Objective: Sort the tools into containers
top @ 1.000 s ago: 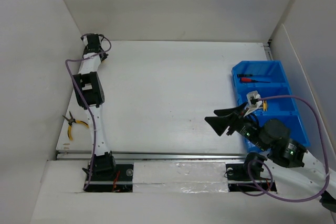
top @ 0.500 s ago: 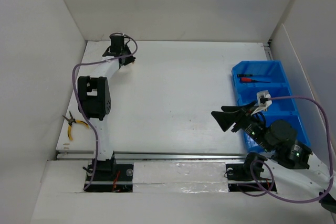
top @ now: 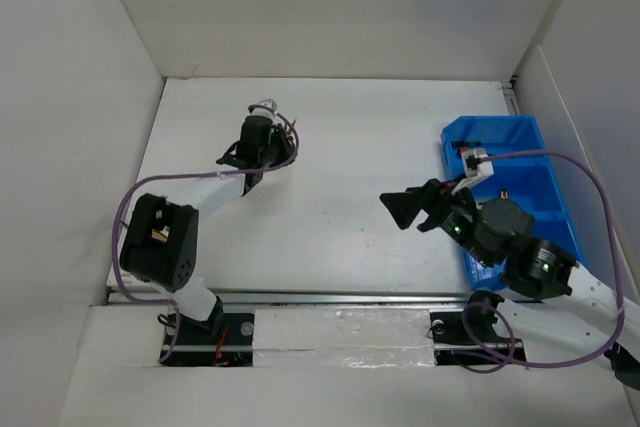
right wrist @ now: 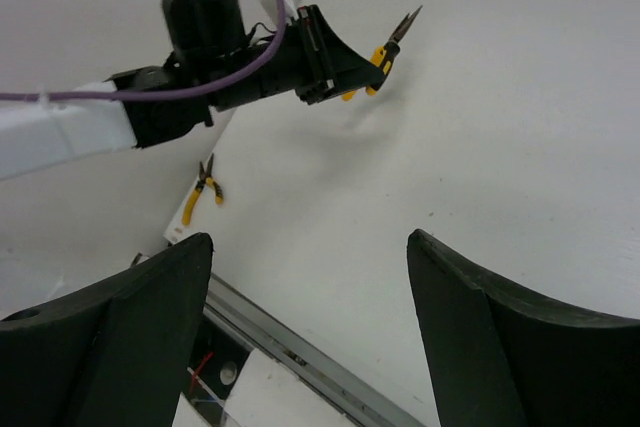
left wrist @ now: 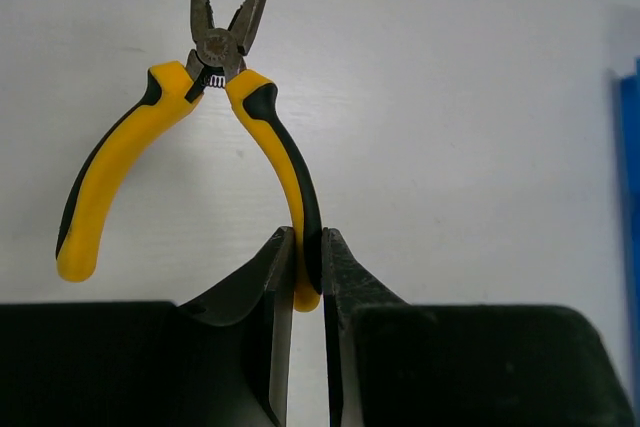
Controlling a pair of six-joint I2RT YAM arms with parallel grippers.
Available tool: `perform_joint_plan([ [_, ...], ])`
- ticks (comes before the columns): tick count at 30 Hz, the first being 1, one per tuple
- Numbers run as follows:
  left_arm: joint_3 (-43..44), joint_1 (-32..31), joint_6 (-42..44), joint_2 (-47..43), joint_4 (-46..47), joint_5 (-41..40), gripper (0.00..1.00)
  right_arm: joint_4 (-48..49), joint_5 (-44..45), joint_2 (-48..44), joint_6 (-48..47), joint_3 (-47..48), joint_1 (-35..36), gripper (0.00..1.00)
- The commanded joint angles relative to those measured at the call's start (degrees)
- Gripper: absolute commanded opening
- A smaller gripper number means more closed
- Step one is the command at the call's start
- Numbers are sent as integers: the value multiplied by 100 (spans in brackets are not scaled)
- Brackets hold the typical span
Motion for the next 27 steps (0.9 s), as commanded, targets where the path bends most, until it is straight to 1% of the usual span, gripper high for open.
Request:
perform_joint_plan([
  [1,-375,-428,60,-1108,918,-139,0,116,181,586,208,478,-119,84],
  [2,-705,-507,33,-1249,1005,-139,0,143,120,804,226,512,-372,84],
  [3,-857,-578,24,-1416,1198,-69,0,265,-116,841,304,521,-539,85],
  [4,-980,-630,-2,-1713,1182,-25,0,440,-240,841,305,434,-715,84],
  [5,-1225,-727,-28,-1882,1217,-51,0,685,-415,737,305,312,-1126,85],
  [6,-1366,-780,-54,-2075,1261,-77,0,1158,-826,675,322,50,-1356,85],
  [7,-1481,-833,-150,-2442,1296,-121,0,1310,-1030,648,366,-49,-1585,85],
  [8,-1673,-920,-178,-2620,1366,-121,0,1416,-1258,656,393,-85,-2022,85],
  [9,-1728,-921,-186,-2778,1323,-87,0,1478,-1617,770,428,-85,-2227,85],
  [11,-1903,-983,-187,-3122,1244,-8,0,1636,-1962,946,419,-111,-2552,85],
  [12,-1982,-983,-178,-3201,1270,80,0,2037,-2347,1060,411,-164,-2789,85],
  [14,-2114,-1131,-99,-3342,1287,212,0,2592,-2841,1157,411,-505,-2957,86],
  [15,-2167,-1350,-55,-3386,1340,178,0,3256,-3313,1201,454,-655,-3010,86],
  [17,-2281,-1658,50,-3474,1480,-42,0,3552,-3492,1403,533,-831,-3011,86],
  [18,-2273,-1851,207,-3457,1611,-121,0,3623,-3450,1499,542,-815,-3011,86],
  [19,-2264,-2166,235,-3413,1656,-330,0,3615,-3371,1700,534,-788,-2837,86],
  [21,-2133,-2432,279,-3316,1631,-438,0,3675,-3343,1895,551,-744,-2782,87],
  [22,-2089,-2642,279,-3220,1613,-821,0,3772,-3361,1983,586,-788,-2713,87],
  [24,-1957,-2836,288,-3140,1613,-1000,0,4167,-3300,2185,726,-972,-2624,87],
  [27,-1790,-3223,323,-2973,1604,-1298,0,4353,-3142,2458,893,-1104,-2493,87],
])
